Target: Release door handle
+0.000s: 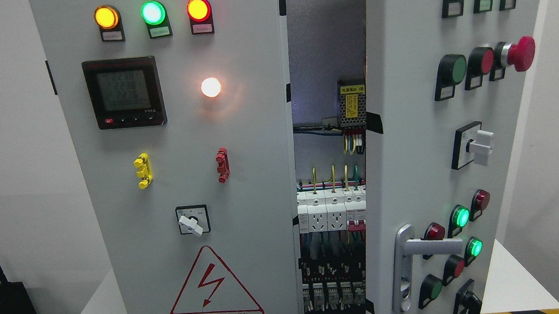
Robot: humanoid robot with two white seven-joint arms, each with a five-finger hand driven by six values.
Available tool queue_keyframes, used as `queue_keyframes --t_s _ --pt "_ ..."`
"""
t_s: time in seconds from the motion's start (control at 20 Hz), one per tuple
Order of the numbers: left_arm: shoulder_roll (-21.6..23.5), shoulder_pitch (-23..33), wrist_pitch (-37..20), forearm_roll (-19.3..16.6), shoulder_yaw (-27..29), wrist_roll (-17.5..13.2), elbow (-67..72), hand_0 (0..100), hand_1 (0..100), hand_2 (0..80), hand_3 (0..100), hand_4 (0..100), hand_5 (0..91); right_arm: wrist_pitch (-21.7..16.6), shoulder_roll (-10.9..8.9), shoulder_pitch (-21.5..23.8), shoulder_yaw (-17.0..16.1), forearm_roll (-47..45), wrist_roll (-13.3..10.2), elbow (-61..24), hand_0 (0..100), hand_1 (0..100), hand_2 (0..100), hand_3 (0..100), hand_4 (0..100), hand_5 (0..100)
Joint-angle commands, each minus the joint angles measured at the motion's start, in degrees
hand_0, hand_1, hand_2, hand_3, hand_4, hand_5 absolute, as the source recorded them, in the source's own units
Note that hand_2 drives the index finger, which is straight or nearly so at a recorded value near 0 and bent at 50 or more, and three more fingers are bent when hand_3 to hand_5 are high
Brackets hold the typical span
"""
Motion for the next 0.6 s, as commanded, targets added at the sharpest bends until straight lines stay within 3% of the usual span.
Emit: queue_keyframes --t_s 0.0,0.3,0.35,0.4,0.55 --pt "0.0 0.0 -0.18 0.0 -1.41 0.01 0.0 12 39 0.0 0 0 0.0 0.25 1.69 -0.49 2.93 -0.32 6.78 34.1 62 19 23 35 28 14" --pt "0.0 0.0 -0.27 0.0 -1.41 0.01 0.0 12 39 0.0 0 0 0.0 5.34 1.95 -0.49 8.02 -0.23 13.99 43.15 58 18 15 32 17 1" --pt "0.0 0.0 -0.18 0.0 -1.41 0.01 0.0 12 39 0.0 0 0 0.0 6.48 2.22 -0.49 8.81 -0.23 15.49 44.47 57 17 14 23 16 0" --pt "0.0 0.0 -0.18 0.0 -1.41 0.01 0.0 12 39 0.0 0 0 0.0 7.89 2.48 -0.49 10.21 -0.15 16.55 45.44 56 17 11 20 13 0" --pt "0.0 0.0 -0.27 0.0 -1.41 0.01 0.0 12 39 0.0 0 0 0.0 12.46 2.83 -0.49 13.3 -0.23 17.96 47.03 55 15 2 17 4 0"
